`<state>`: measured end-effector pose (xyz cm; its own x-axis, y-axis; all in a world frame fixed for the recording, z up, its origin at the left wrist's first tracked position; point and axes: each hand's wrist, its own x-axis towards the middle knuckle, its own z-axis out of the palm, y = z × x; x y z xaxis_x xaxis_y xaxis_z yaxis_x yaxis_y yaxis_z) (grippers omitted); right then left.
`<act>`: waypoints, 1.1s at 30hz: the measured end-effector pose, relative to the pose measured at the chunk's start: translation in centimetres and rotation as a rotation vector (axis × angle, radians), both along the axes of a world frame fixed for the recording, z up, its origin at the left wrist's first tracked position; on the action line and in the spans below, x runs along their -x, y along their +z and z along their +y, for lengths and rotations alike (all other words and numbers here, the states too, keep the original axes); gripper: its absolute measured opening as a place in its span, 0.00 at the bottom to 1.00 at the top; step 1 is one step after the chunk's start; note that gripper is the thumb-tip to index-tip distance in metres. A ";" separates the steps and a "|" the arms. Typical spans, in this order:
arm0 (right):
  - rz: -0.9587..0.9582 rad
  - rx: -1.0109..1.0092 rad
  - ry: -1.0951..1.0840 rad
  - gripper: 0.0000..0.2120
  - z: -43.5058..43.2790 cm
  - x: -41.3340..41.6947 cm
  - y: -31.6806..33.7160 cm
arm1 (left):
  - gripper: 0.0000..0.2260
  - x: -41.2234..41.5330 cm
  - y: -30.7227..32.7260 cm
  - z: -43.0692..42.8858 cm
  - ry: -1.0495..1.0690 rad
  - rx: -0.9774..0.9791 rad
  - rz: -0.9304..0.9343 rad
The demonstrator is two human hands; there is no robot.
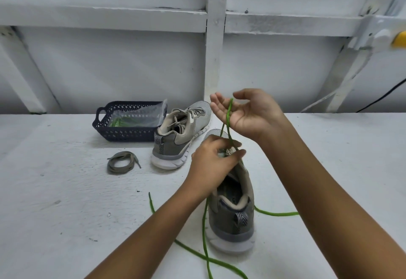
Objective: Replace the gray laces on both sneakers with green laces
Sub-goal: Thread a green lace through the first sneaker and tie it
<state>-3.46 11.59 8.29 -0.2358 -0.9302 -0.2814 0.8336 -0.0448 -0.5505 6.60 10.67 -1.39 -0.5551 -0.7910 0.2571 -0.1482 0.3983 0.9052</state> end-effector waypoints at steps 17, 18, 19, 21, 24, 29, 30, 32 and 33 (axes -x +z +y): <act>0.648 -0.178 0.367 0.13 2.8 0.7 -4.4 | 0.09 -3.2 7.7 -10.9 0.042 -0.802 0.562; 0.680 -0.169 0.373 0.13 2.8 0.6 -4.5 | 0.10 -3.3 7.6 -11.4 0.066 -0.808 0.589; 0.698 -0.157 0.374 0.12 2.8 0.6 -4.6 | 0.10 -3.2 7.4 -11.6 0.081 -0.805 0.591; 0.688 -0.140 0.359 0.11 2.7 0.5 -4.5 | 0.14 -2.8 6.4 -11.0 0.066 -0.791 0.484; 0.638 -0.144 0.309 0.11 2.1 0.4 -4.3 | 0.19 -1.6 4.4 -8.1 -0.079 -0.749 0.203; 0.621 -0.154 0.297 0.11 1.9 0.3 -4.6 | 0.11 -0.9 3.2 -6.6 -0.152 -0.668 0.272; 0.616 -0.153 0.303 0.11 2.0 0.3 -4.8 | 0.11 -0.9 3.5 -7.1 -0.159 -0.694 0.315; 0.593 -0.132 0.307 0.11 2.1 0.4 -4.9 | 0.11 -0.9 4.5 -8.2 -0.148 -0.759 0.391; 0.579 -0.113 0.302 0.11 2.2 0.5 -5.0 | 0.11 -0.9 5.0 -8.8 -0.131 -0.780 0.424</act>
